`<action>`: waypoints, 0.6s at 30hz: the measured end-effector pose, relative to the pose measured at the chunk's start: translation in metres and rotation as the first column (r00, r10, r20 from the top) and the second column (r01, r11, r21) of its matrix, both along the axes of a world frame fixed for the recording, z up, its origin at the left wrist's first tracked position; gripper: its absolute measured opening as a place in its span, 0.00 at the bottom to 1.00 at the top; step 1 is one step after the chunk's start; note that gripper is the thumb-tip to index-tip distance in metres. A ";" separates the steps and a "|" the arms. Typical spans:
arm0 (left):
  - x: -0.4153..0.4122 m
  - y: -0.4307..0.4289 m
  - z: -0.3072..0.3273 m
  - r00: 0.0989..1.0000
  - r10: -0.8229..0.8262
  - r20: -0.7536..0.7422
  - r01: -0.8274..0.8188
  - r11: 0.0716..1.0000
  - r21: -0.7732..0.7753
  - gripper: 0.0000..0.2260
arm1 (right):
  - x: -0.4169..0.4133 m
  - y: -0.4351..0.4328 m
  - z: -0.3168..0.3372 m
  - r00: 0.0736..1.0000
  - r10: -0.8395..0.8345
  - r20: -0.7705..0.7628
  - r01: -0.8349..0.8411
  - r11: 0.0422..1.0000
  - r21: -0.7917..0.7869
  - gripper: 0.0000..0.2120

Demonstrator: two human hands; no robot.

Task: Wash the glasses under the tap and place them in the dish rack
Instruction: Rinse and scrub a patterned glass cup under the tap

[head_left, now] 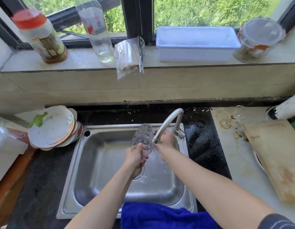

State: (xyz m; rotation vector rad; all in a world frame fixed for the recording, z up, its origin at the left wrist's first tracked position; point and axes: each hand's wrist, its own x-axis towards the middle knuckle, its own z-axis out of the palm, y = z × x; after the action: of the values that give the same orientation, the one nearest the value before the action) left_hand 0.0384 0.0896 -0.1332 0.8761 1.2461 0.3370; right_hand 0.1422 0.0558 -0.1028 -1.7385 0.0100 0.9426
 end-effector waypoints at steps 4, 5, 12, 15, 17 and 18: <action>0.007 0.006 0.005 0.997 -0.025 -0.076 0.009 0.977 -0.211 0.13 | -0.007 -0.001 -0.008 0.926 0.245 0.288 -0.211 0.967 -0.145 0.14; 0.006 0.007 0.006 0.995 -0.069 -0.067 0.048 0.959 -0.279 0.13 | -0.006 -0.003 -0.014 0.894 0.308 0.326 -0.267 0.949 -0.165 0.16; -0.018 0.007 -0.006 0.990 -0.117 0.077 0.139 0.888 -0.438 0.13 | 0.002 0.006 -0.017 0.984 0.168 -0.054 -0.172 0.982 -0.082 0.11; -0.036 0.011 -0.009 0.967 -0.230 0.106 0.253 0.902 -0.349 0.13 | 0.008 0.000 -0.022 0.949 0.093 -0.302 -0.126 0.988 -0.089 0.16; -0.038 0.012 -0.010 0.966 -0.248 0.068 0.256 0.915 -0.312 0.13 | 0.006 -0.001 -0.025 0.939 0.090 -0.333 -0.124 0.989 -0.084 0.17; -0.037 0.013 -0.012 0.977 -0.211 0.023 0.208 0.930 -0.303 0.12 | 0.003 -0.002 -0.025 0.944 0.091 -0.318 -0.120 0.990 -0.073 0.17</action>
State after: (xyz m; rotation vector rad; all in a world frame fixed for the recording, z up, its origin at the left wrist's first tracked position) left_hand 0.0012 0.1031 -0.1452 0.7353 1.1630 -0.0328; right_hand 0.1453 0.0541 -0.1274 -1.6677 0.1709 1.3096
